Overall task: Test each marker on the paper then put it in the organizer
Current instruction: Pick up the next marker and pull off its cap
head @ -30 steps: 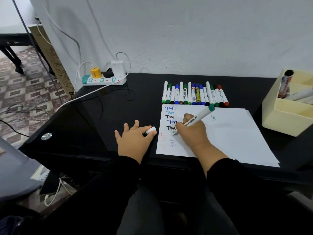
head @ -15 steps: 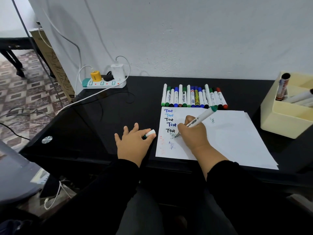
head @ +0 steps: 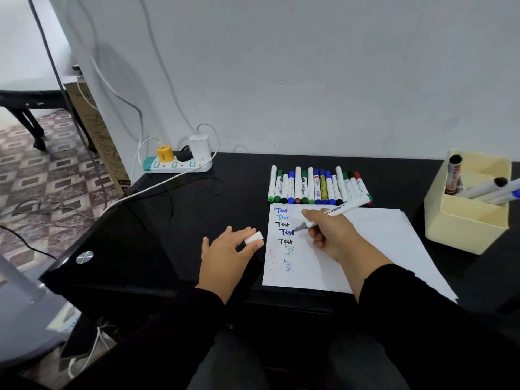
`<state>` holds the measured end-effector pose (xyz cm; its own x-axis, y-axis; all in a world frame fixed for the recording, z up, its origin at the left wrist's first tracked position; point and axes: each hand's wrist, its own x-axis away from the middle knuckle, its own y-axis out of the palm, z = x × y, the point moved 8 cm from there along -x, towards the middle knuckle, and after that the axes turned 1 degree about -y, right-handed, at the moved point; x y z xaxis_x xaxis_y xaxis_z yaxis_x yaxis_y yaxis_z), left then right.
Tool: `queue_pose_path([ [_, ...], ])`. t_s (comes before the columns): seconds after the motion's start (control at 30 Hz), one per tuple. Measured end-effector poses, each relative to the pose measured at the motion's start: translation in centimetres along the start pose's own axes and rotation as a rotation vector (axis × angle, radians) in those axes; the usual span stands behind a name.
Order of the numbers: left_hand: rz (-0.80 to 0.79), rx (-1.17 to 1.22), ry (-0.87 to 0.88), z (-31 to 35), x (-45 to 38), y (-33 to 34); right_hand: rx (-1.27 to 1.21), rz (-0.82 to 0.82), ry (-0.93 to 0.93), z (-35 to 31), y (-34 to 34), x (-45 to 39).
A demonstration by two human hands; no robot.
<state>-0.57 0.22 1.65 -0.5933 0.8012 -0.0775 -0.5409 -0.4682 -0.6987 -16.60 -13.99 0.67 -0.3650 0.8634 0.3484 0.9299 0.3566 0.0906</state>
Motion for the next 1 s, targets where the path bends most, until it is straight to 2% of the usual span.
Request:
queue_pose_path([
  [0.1,-0.054,0.138,0.059,2.3,-0.4,-0.3,-0.001,-0.006,-0.099,-1.8,0.4,0.5],
  [0.23,-0.184,0.371,0.03,4.5,-0.8,0.4,-0.091,-0.071,-0.212,-4.3,1.4,2.0],
  [0.37,-0.245,0.509,0.02,5.7,-0.9,1.1,-0.047,-0.054,-0.268,-5.6,1.6,3.0],
  [0.57,-0.254,0.57,0.018,6.2,-0.7,1.4,-0.073,0.0,-0.288,-6.0,0.1,3.5],
  [0.73,-0.315,0.552,0.037,7.2,-0.7,2.3,0.027,-0.098,-0.302,-5.4,1.2,4.0],
  [1.0,-0.379,0.441,0.068,7.8,-1.4,2.1,-0.001,-0.228,-0.287,-5.5,1.0,4.1],
])
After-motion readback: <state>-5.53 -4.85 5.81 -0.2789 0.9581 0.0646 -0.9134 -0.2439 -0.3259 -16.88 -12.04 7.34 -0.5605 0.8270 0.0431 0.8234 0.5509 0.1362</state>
